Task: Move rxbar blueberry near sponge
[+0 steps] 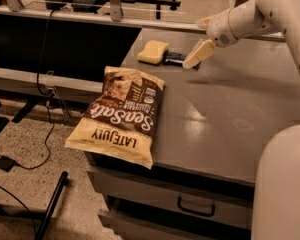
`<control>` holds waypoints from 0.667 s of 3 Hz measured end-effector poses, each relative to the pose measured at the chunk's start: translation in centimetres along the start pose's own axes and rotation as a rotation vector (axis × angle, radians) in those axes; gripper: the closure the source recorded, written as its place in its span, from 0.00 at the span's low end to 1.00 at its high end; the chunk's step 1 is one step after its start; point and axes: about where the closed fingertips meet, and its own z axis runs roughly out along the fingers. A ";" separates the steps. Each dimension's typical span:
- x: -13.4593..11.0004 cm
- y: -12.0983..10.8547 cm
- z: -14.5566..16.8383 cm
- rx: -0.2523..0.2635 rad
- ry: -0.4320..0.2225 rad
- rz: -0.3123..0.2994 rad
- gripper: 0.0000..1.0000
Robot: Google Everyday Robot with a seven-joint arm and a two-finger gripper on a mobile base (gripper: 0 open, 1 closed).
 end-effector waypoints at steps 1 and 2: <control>0.0 0.1 0.1 -0.004 0.001 0.000 0.00; 0.0 -0.5 -0.9 0.008 0.039 -0.044 0.00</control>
Offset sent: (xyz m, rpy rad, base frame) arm 0.0019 -0.0445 0.0442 -0.2300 -0.1056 0.0121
